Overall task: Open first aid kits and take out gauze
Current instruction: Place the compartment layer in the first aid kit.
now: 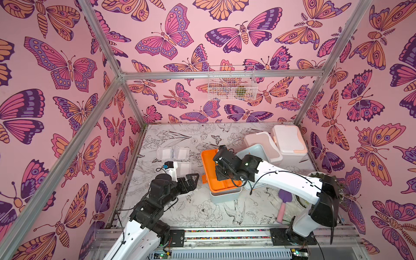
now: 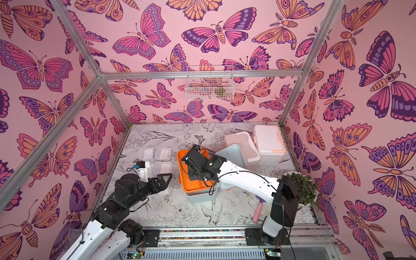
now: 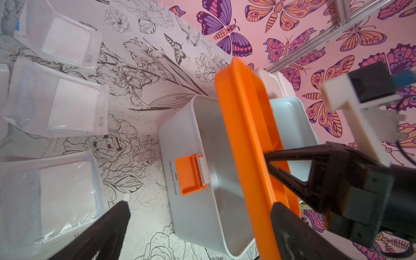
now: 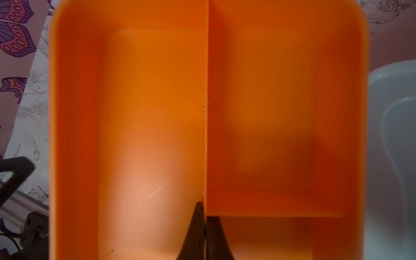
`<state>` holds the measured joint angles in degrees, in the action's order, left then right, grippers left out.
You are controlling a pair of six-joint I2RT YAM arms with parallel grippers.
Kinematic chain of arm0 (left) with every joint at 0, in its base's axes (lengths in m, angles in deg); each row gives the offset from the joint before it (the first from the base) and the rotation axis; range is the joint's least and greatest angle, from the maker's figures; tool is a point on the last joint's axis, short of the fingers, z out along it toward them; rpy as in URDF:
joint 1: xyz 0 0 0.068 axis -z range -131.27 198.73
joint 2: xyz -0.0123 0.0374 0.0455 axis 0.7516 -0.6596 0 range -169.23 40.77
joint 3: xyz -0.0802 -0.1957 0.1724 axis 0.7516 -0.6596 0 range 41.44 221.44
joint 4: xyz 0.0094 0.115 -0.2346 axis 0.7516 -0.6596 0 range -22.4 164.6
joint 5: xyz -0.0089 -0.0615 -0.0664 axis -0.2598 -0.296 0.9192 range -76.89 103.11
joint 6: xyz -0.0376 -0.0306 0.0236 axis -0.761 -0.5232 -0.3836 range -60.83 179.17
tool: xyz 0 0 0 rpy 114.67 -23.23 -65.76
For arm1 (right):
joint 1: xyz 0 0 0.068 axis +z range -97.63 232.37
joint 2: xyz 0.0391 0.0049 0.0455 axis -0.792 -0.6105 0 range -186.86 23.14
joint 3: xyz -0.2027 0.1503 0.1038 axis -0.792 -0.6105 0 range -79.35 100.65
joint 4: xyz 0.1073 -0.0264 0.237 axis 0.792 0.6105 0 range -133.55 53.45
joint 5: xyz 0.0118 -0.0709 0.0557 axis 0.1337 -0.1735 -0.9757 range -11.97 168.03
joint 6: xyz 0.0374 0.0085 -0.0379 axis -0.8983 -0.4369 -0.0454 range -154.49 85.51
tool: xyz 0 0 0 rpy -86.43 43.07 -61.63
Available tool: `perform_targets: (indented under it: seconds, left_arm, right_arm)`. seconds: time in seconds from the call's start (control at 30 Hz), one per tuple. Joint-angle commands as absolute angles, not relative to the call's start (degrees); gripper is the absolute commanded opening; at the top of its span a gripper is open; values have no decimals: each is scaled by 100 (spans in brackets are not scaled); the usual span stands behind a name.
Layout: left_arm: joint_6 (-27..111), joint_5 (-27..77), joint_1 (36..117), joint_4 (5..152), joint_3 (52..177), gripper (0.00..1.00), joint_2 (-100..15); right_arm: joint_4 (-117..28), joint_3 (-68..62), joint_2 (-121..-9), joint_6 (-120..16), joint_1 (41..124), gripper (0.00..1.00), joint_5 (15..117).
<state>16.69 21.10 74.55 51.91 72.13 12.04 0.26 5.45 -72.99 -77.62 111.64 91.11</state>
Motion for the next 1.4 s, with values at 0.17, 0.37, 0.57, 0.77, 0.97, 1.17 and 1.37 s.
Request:
perform_targets:
  seconds: [0.17, 0.37, 0.57, 0.77, 0.97, 1.17, 1.37]
  left_arm:
    - [1763, 1838, 7413, 4921, 7014, 100, 1502]
    - [1785, 1865, 7413, 4920, 7009, 100, 1493]
    - [1785, 1882, 7413, 4921, 7000, 100, 1536]
    - [1777, 1891, 7413, 4920, 6999, 100, 1537]
    - [1768, 1880, 7413, 4940, 7000, 100, 1519]
    - [1743, 1908, 7415, 4965, 7000, 100, 1484]
    - [1724, 1926, 7413, 4964, 7004, 100, 1459]
  right_arm:
    - [683, 871, -7724, -8370, 11257, 0, 9569]
    - [766, 940, -7970, -8444, 11254, 0, 9614]
    - [918, 1016, -8211, -8562, 11253, 0, 9604]
    - [1197, 1115, -8294, -8642, 11266, 0, 9730]
    - [1444, 1372, -8210, -8614, 11324, 0, 9909]
    - [1474, 1448, -8378, -8582, 11337, 0, 9897]
    - [1404, 1367, -8608, -8643, 11337, 0, 9689]
